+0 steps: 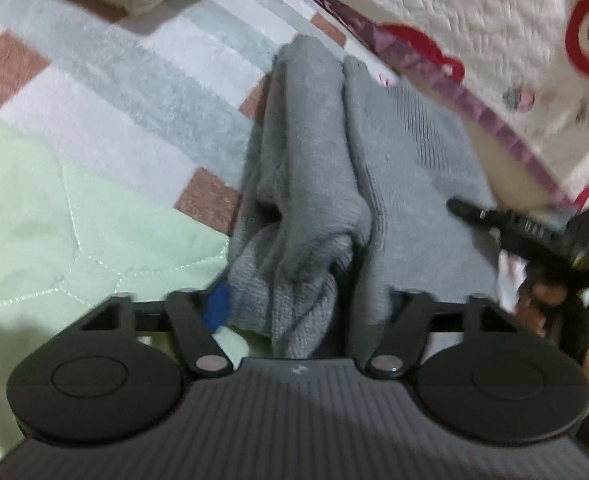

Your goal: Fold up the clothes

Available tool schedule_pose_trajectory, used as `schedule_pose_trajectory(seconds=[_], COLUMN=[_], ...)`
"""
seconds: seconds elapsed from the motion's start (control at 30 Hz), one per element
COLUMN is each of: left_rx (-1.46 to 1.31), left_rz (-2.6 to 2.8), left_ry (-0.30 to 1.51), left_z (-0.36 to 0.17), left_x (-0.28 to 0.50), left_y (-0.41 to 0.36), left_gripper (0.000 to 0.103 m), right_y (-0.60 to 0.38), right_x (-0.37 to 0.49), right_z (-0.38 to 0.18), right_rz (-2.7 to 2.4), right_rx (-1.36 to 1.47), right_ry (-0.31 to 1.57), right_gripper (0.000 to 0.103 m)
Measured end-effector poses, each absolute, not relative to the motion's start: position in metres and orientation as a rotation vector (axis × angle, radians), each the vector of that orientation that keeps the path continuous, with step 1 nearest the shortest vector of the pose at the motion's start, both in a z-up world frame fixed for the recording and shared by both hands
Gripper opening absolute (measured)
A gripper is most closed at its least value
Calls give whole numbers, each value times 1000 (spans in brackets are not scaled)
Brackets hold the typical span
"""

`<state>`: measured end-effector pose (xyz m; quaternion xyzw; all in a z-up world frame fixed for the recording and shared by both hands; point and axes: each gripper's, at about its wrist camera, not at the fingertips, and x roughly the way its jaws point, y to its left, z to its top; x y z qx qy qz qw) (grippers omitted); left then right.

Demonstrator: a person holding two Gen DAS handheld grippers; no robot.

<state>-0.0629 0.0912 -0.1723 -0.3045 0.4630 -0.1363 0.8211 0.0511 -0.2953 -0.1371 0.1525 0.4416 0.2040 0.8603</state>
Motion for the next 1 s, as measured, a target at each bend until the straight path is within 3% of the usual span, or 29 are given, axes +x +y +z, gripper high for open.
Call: schedule_pose_trajectory(seconds=[0.03, 0.13, 0.23, 0.4, 0.43, 0.47, 0.53, 0.57, 0.6, 0.67, 0.83, 1.0], left_rx=[-672, -638, -566, -676, -672, -657, -578, -518, -457, -349, -420, -499], left_rz=[-305, -292, -265, -246, -251, -257, -269, -264, -259, -249, -284, -330], left_ry=[977, 945, 920, 902, 895, 886, 860, 839, 813, 757, 729, 791], left_z=[-175, -174, -170, -181, -181, -180, -173, -166, -158, -141, -115, -106], left_x=[-63, -64, -64, -57, -55, -54, -56, -58, -61, -67, -70, -65], left_y=[92, 84, 71, 77, 77, 76, 70, 65, 59, 47, 52, 55], left_gripper=[37, 35, 39, 49, 48, 38, 31, 30, 29, 29, 29, 29], right_y=[-296, -298, -299, -300, -300, -302, -307, -310, -310, -298, -270, -285], right_x=[51, 52, 53, 56, 58, 60, 65, 68, 69, 61, 29, 5], right_z=[-138, -141, -142, -144, -146, -148, -157, -162, -162, -140, -83, -79], right_rz=[428, 428, 428, 430, 434, 440, 458, 467, 475, 497, 491, 387], right_rx=[327, 341, 346, 359, 371, 389, 454, 488, 500, 380, 255, 275], right_ry=[928, 930, 933, 942, 946, 954, 972, 982, 984, 931, 771, 800], right_gripper=[58, 59, 59, 64, 66, 70, 71, 67, 55, 49, 46, 47])
